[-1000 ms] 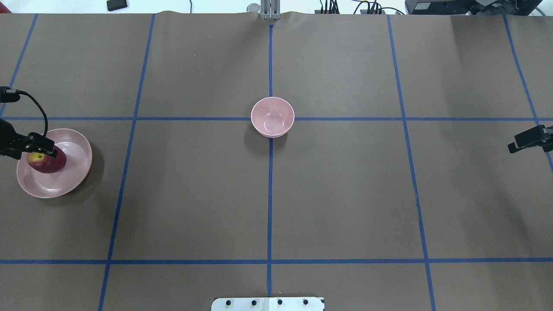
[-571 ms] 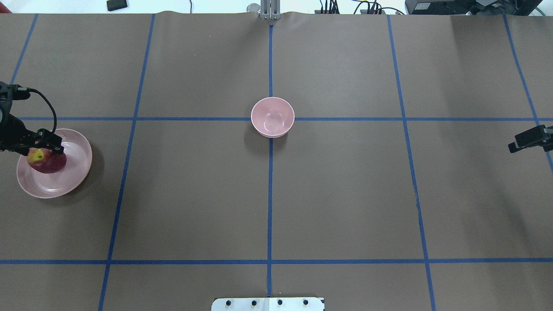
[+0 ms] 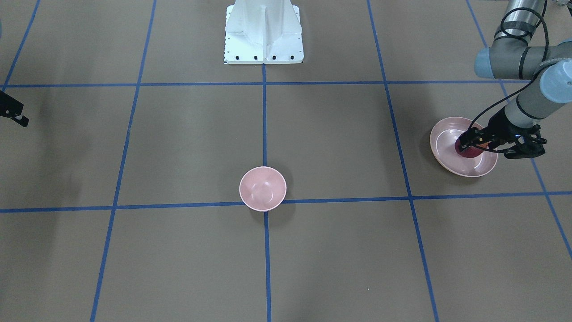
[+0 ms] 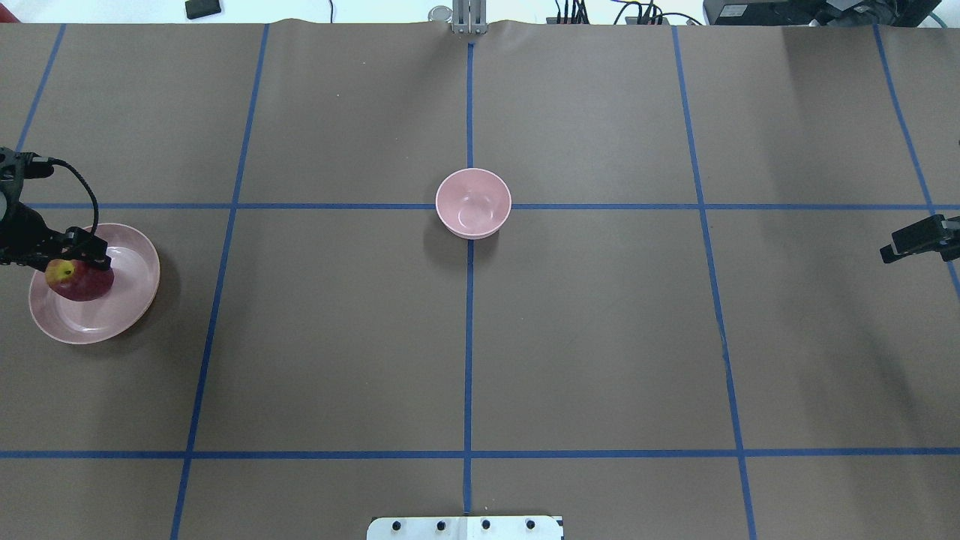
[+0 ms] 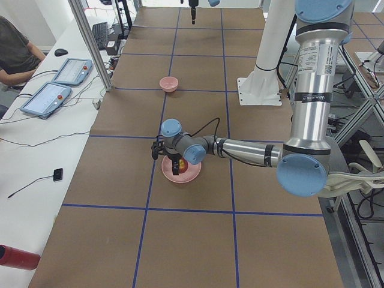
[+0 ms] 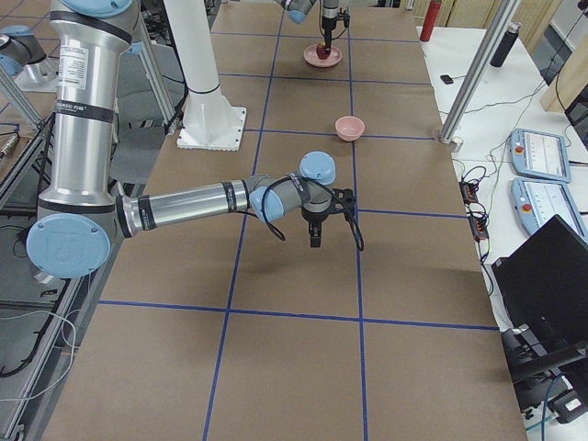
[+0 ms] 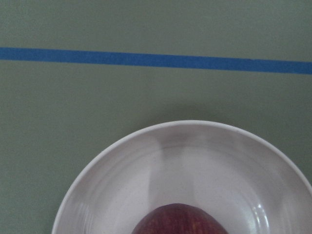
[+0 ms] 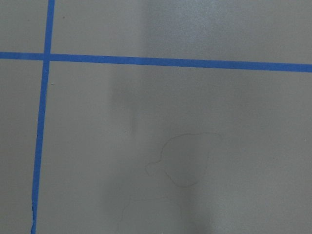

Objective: Move apple from plate to bowl
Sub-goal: 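Lower the left gripper onto the apple on the pink plate and close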

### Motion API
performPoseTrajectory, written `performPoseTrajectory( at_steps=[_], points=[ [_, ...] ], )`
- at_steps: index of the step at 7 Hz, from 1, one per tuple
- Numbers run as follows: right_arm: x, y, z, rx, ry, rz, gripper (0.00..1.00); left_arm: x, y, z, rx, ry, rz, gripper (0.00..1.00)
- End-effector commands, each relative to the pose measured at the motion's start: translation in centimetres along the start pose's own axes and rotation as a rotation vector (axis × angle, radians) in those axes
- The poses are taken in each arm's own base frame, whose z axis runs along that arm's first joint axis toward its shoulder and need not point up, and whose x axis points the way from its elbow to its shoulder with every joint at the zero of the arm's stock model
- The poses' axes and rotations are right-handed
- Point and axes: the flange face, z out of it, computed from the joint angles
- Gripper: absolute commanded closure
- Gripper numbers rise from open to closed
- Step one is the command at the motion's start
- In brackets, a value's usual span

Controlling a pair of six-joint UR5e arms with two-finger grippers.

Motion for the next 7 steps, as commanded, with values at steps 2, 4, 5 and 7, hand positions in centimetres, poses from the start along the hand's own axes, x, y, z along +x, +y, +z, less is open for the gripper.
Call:
performPoseTrajectory(
  at_steps=[2, 4, 5, 7],
  points=[
    [0.0, -0.1, 0.1, -0.001, 0.000, 0.002, 0.00, 0.4, 0.3, 0.5, -0.007, 0.003, 0.010, 0.02],
    [0.0, -0.1, 0.0, 0.000, 0.000, 0.001, 0.00, 0.6, 0.6, 0.9, -0.014, 0.002, 0.015, 0.27],
    [-0.2, -0.2, 0.0, 0.002, -0.001, -0.001, 0.00, 1.1, 0.6, 0.4, -0.010, 0.008, 0.028, 0.99],
    [-0.2, -0.2, 0.0, 0.002, -0.001, 0.000, 0.00, 4.8, 1.6, -4.6, -0.090, 0.122, 0.017, 1.00]
  ],
)
